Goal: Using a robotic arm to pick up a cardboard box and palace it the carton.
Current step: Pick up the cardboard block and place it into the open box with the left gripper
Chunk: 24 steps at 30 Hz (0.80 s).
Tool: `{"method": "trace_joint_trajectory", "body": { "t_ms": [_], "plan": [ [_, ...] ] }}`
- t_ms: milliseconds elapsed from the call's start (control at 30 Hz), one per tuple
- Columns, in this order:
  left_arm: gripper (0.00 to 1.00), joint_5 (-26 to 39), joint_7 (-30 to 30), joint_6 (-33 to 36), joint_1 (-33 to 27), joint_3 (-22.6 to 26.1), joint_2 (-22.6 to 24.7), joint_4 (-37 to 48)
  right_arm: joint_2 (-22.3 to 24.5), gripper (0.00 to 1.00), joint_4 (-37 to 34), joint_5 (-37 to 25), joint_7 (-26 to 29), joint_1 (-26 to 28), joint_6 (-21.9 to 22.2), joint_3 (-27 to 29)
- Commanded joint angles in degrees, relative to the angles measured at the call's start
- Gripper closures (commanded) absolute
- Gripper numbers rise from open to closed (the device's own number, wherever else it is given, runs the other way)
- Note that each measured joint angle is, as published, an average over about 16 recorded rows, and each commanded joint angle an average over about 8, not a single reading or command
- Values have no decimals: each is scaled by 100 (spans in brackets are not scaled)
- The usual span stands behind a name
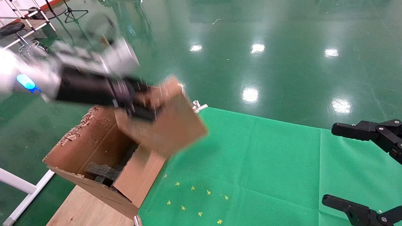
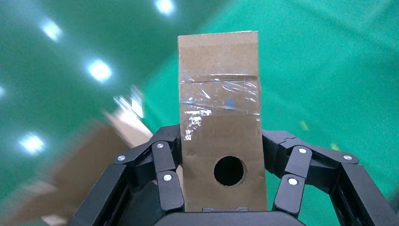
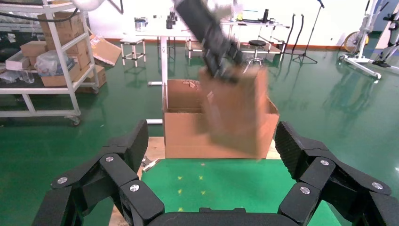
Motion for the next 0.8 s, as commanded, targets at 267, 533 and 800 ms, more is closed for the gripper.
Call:
{"method": "trace_joint_trajectory", "body": {
  "t_ms": [267,533,800],
  "plan": [
    [100,332,920,68,-1205,-174,-166,1284,0,0,0,1,0,0,0,-1],
    [100,1325,1412,-165,-1404,263,-86,2740,1,0,0,1,-1,0,1,-2],
    [100,1883,1597,-1020,-1142,501,192,4038,1,0,0,2,-1,1,1,-2]
  ]
}}
